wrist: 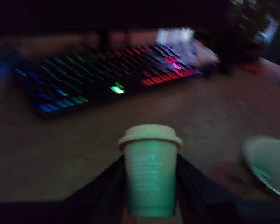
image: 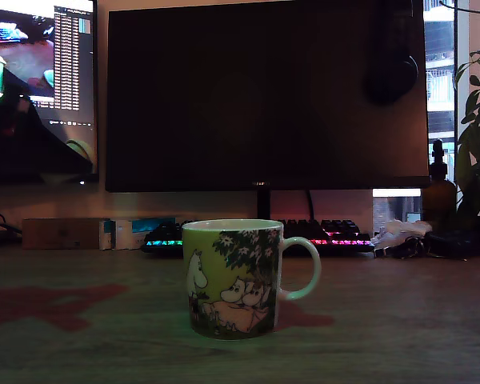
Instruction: Pick up the coffee capsules on the table and drop them inside the coffee cup
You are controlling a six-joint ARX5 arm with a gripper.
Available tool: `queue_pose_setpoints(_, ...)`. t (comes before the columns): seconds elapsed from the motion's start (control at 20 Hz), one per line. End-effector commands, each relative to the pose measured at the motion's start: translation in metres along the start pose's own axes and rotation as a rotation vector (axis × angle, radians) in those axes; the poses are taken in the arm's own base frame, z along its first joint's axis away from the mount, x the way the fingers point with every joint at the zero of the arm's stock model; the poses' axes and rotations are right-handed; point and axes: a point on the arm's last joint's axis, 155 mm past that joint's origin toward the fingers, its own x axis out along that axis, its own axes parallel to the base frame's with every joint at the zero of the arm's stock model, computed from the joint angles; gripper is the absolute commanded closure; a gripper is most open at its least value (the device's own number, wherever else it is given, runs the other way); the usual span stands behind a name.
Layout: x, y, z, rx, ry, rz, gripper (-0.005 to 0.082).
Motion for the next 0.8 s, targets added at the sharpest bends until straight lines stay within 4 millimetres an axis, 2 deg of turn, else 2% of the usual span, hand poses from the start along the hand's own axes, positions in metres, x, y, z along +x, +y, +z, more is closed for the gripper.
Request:
queue_pose_setpoints(0.0,0.001,-0.012,0.008,0.006,0.002,-0.042,0.063)
queue_pose_setpoints(0.3,0.011,-0.044,0.004,0.041,0.116,-0.123,0.063)
queue_pose_setpoints(0.75,0.017,-0.074,0.001,0.078,0.192,-0.173,0.063)
